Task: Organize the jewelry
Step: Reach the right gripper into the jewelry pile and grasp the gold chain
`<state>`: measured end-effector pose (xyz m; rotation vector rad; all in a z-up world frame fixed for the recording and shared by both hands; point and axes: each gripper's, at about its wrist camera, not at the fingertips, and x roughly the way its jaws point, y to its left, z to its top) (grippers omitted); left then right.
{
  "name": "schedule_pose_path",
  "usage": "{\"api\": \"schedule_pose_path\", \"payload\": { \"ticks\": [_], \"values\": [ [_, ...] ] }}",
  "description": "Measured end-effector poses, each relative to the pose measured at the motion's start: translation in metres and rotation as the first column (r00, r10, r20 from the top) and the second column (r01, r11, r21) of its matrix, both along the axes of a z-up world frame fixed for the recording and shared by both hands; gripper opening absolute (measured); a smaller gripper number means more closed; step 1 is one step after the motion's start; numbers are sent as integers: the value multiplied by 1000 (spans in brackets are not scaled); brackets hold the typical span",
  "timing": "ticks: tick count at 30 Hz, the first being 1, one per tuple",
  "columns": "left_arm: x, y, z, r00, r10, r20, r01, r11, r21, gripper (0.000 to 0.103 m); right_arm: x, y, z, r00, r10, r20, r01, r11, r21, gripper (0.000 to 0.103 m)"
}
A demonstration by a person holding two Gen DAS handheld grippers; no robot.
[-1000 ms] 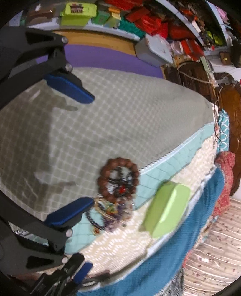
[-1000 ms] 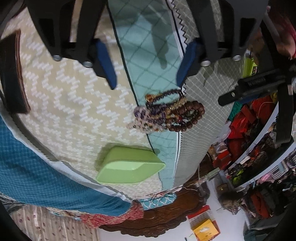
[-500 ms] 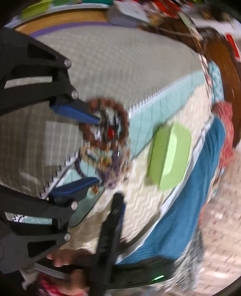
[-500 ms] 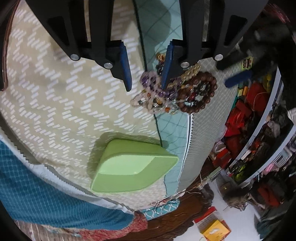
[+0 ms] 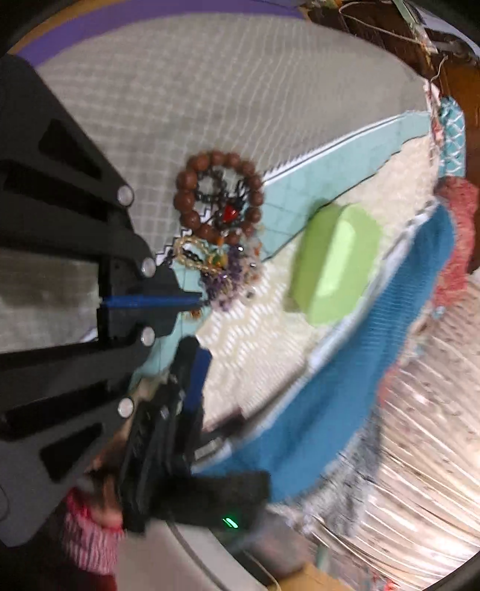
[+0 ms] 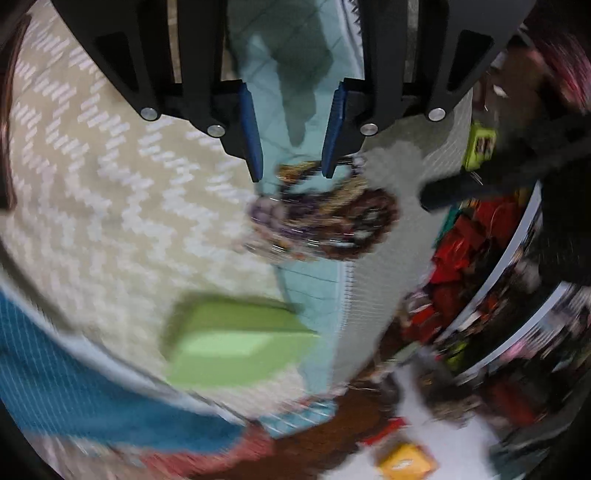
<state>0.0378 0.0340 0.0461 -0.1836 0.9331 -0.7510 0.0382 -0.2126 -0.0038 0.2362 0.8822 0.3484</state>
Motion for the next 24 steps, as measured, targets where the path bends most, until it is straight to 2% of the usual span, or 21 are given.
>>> {"api": "schedule_pose_path", "payload": {
  "ticks": [2, 5, 7, 10, 11, 15, 18, 20, 22, 24],
  "values": [
    [-8, 16, 9, 999, 38, 23, -38, 999, -3, 0, -7, 14, 6, 997, 59, 53, -56, 997, -58, 5],
    [-17, 22, 14, 996, 62, 71, -66, 997, 46, 0, -2, 27, 2, 994, 90, 60, -81, 988, -131, 5],
    [-20, 23, 5, 996, 82, 37, -85, 993, 83, 0, 7, 37, -1, 990, 130, 62, -116, 975, -190, 5],
    [-22, 22, -7, 996, 87, -13, -84, 990, 114, 0, 15, 57, -3, 968, 248, 38, -228, 934, -275, 5],
    [-24, 22, -14, 995, 93, -19, -89, 986, 144, 2, 17, 61, -2, 960, 278, 38, -257, 925, -281, 5],
    [-29, 30, -27, 991, 130, -29, -122, 973, 196, 28, 22, 76, -2, 920, 392, 7, -375, 884, -280, 5],
    [-28, 36, -31, 988, 150, -48, -138, 970, 200, 30, 34, 92, -13, 900, 435, -34, -426, 859, -284, 5],
    [-28, 39, -32, 986, 161, -54, -146, 967, 208, 30, 45, 100, -29, 896, 434, -94, -439, 836, -329, 0],
    [-29, 41, -30, 985, 168, -51, -153, 965, 213, 30, 53, 95, -30, 904, 415, -99, -424, 845, -326, 0],
    [-30, 42, -23, 986, 163, -30, -152, 965, 213, 30, 58, 76, -14, 924, 370, -98, -383, 899, -213, 0]
  ]
}}
